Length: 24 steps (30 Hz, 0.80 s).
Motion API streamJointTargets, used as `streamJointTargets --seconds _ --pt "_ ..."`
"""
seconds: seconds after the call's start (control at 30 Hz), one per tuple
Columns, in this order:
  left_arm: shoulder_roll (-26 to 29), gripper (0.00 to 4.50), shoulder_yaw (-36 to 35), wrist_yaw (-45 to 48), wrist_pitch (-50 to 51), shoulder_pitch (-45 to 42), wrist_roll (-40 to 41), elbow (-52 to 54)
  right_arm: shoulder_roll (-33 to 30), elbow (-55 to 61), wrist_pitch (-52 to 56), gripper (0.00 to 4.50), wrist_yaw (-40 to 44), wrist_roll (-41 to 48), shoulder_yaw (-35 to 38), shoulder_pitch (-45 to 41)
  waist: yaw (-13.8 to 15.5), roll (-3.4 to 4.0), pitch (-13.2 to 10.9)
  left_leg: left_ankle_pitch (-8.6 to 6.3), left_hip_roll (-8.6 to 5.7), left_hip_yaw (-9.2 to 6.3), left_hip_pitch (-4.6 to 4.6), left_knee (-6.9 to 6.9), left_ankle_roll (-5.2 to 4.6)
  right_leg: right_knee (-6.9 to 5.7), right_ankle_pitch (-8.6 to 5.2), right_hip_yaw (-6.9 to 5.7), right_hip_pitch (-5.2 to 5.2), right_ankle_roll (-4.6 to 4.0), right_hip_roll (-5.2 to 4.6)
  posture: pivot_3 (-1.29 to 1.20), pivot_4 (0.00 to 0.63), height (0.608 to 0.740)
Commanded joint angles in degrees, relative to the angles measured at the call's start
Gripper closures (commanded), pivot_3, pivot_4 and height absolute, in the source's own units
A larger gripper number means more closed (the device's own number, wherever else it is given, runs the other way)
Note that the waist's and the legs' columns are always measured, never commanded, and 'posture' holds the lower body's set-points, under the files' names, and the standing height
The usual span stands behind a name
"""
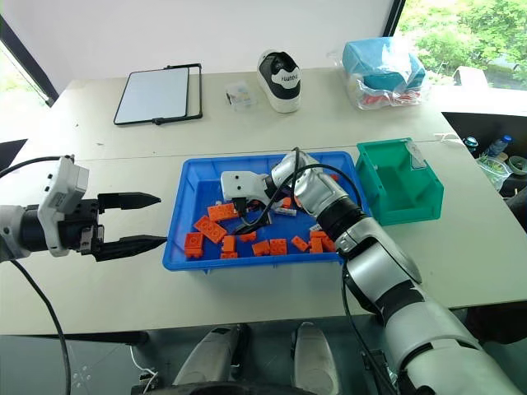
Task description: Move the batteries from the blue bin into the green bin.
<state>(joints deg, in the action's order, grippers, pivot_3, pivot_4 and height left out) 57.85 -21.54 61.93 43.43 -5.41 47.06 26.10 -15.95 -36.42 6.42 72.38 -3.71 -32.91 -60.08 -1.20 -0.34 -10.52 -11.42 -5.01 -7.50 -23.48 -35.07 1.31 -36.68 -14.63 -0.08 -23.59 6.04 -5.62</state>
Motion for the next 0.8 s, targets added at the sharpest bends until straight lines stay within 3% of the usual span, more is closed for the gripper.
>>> streamJointTargets --seconds 0.03,0.33,0.43,0.6,0.8 --pt "0.00 0.00 -2.12 -0.63 -0.22 -0.77 1.59 0.75 1.33 -1.34 -0.63 0.02 -0.37 -0.53 2.53 -3.14 -0.03 0.00 0.00 0.01 0.00 0.00 0.00 -0.01 0.02 -0.10 0.00 0.02 -0.04 0.00 0.00 0.00 0.150 0.731" --pt "-0.56 0.00 -0.26 -1.45 -0.81 -2.17 1.46 0.51 5.79 -10.18 -2.91 0.02 -4.69 -3.88 3.23 -4.70 -0.18 0.00 0.00 0.05 0.00 0.03 0.01 0.07 0.09 -0.44 -0.02 0.12 -0.25 -0.05 0.02 0.00 0.150 0.731" --pt "-0.62 0.00 0.05 -1.33 -0.98 -2.61 1.27 0.09 6.36 -11.21 -3.42 0.73 -5.37 -4.06 4.17 -4.53 -0.21 0.00 0.00 0.06 -0.01 0.03 0.01 0.08 0.10 -0.44 -0.02 0.13 -0.26 -0.05 0.02 0.00 0.150 0.731" --pt "-0.79 0.00 0.66 -1.32 -1.09 -3.46 1.07 -0.44 5.94 -6.97 -1.43 3.09 -3.86 -3.21 5.48 -2.93 -0.66 0.00 0.00 0.06 -0.01 0.03 0.01 0.08 0.10 -0.44 -0.02 0.13 -0.25 -0.05 0.03 0.00 0.150 0.731" --pt "-0.86 0.00 1.68 -1.13 -1.19 -4.82 0.69 -1.50 0.31 15.70 12.70 3.09 -0.84 1.55 10.08 3.12 -0.92 0.01 -0.01 0.06 -0.01 0.00 0.00 0.08 0.10 -0.44 -0.02 0.14 -0.26 -0.05 0.02 0.00 0.150 0.731"
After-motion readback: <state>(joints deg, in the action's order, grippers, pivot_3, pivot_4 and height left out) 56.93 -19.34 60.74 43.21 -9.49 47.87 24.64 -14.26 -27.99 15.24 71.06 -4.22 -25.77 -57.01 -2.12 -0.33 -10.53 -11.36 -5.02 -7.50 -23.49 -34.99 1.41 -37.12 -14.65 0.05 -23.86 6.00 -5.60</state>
